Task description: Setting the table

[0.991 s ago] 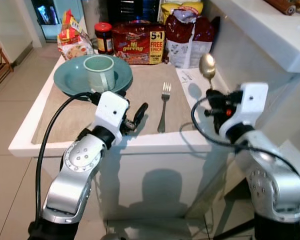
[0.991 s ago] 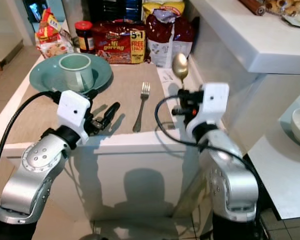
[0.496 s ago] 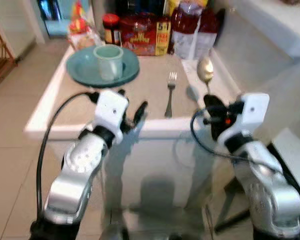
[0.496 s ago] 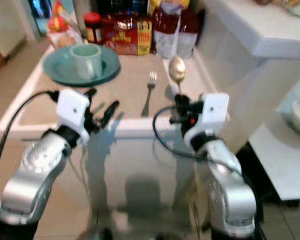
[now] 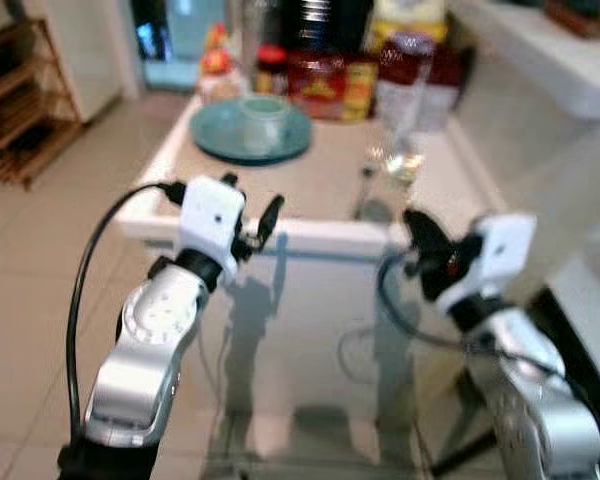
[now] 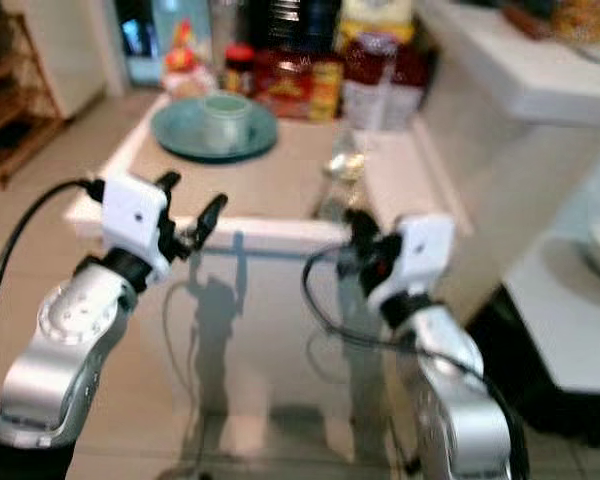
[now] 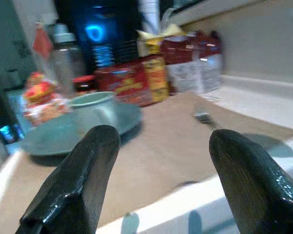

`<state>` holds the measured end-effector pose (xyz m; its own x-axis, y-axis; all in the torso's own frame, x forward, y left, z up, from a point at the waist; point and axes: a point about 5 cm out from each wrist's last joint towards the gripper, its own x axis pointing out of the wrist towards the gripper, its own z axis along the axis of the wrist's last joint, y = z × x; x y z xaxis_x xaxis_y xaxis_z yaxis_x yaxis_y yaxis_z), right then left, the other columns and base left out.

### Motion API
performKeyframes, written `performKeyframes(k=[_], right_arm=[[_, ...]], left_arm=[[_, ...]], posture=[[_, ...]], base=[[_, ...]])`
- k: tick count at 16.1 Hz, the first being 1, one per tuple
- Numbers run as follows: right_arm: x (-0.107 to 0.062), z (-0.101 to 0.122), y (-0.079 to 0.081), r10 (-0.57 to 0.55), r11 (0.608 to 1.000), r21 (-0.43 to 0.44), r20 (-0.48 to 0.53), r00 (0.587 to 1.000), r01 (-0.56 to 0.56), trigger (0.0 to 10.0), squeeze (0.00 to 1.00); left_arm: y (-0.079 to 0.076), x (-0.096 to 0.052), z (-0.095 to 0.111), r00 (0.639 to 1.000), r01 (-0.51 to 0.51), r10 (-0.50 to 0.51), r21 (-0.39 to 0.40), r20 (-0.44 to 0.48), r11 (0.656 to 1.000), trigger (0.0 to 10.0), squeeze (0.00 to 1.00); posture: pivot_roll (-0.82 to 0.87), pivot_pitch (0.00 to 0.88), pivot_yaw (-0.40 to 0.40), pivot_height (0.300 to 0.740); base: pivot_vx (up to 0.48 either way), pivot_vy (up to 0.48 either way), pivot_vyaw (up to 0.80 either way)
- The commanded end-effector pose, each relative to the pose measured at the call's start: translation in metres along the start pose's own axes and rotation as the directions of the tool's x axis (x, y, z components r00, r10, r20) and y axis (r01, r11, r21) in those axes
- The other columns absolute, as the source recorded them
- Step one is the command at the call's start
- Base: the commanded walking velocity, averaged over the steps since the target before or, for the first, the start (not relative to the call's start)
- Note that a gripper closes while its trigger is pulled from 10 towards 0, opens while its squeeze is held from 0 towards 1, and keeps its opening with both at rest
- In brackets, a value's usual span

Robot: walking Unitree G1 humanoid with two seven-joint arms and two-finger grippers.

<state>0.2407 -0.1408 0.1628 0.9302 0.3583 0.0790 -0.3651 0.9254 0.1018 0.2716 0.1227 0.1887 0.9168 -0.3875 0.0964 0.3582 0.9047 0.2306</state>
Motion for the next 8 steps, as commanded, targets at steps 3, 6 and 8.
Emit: performKeyframes(k=[3, 6, 8], right_arm=[[-0.020, -0.007, -0.007, 0.118, 0.992, -0.034, -0.048, 0.992, -0.120, 10.0, 0.00], [-0.031, 0.004, -0.017, 0.163, 0.985, -0.049, -0.018, 0.987, -0.163, 10.0, 0.00], [-0.033, 0.007, -0.025, 0.148, 0.987, -0.069, -0.014, 0.989, -0.148, 10.0, 0.00]], left_arm=[[-0.004, -0.009, -0.011, 0.998, 0.057, -0.055, 0.037, -0.042, 0.998, 10.0, 0.00], [-0.001, -0.020, -0.018, 0.995, 0.056, -0.052, 0.048, -0.083, 0.997, 10.0, 0.00], [-0.001, -0.018, -0.017, 0.996, 0.047, -0.043, 0.046, -0.076, 0.998, 10.0, 0.00]], posture=[[0.04, 0.000, -0.038, 0.740], [0.03, 0.000, -0.025, 0.740], [0.03, 0.000, -0.025, 0.740]], base=[[0.000, -0.431, 0.00], [0.000, -0.433, 0.00], [0.000, -0.429, 0.00]])
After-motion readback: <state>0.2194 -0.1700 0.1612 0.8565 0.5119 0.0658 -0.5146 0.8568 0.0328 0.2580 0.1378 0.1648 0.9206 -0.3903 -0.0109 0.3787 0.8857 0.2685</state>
